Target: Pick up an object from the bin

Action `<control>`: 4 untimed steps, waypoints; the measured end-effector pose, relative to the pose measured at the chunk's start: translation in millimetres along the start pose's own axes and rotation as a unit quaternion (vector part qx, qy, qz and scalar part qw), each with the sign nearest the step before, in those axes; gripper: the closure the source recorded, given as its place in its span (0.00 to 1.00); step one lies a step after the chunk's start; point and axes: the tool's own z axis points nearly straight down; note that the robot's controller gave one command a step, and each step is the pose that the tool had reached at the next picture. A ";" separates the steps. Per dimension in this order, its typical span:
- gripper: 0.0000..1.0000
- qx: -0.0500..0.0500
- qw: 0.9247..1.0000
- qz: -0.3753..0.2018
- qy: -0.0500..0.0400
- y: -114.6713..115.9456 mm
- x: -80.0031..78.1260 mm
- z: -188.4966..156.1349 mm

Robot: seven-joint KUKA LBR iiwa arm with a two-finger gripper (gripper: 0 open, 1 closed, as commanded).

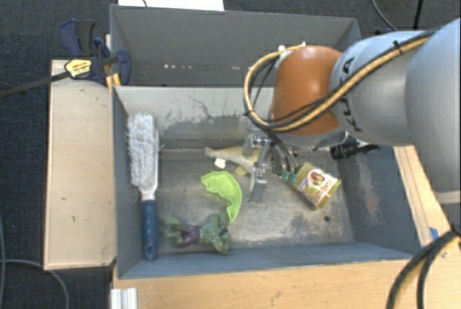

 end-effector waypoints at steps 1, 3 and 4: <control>0.00 -0.001 0.996 -0.085 -0.002 6.7 -4.5 -19.8; 1.00 -0.003 0.998 -0.067 -0.005 4.7 -18.0 44.9; 1.00 -0.003 0.998 -0.067 -0.005 4.7 -18.0 44.9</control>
Offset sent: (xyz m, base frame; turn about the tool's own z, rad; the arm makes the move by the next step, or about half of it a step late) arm 0.0109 0.0099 -0.0493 0.0822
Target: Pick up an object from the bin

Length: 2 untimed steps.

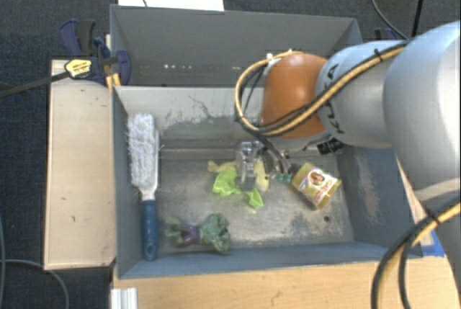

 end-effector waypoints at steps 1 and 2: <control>1.00 0.000 1.000 0.000 0.000 0.2 -0.1 -1.4; 1.00 0.001 1.000 0.000 0.001 0.5 -0.1 -5.3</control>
Offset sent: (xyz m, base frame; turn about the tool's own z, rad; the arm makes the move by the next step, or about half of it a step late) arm -0.0001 0.0001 0.0146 0.0000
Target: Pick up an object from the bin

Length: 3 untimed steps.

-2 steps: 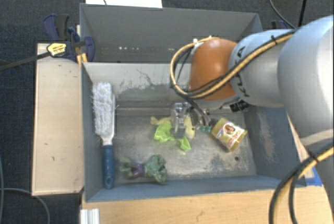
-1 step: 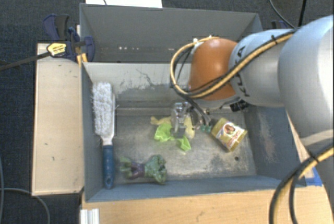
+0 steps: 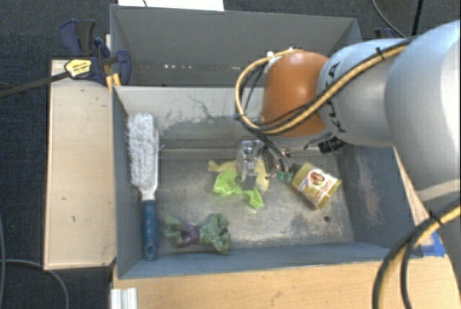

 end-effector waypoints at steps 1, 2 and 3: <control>1.00 0.001 1.000 0.000 0.003 -0.4 1.4 -8.1; 1.00 0.002 1.000 0.000 0.007 -0.9 2.8 -28.7; 1.00 0.001 1.000 0.000 0.003 -0.7 0.7 -52.3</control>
Offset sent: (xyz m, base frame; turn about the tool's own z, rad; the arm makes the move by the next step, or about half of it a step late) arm 0.0000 -0.0002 0.0954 0.0000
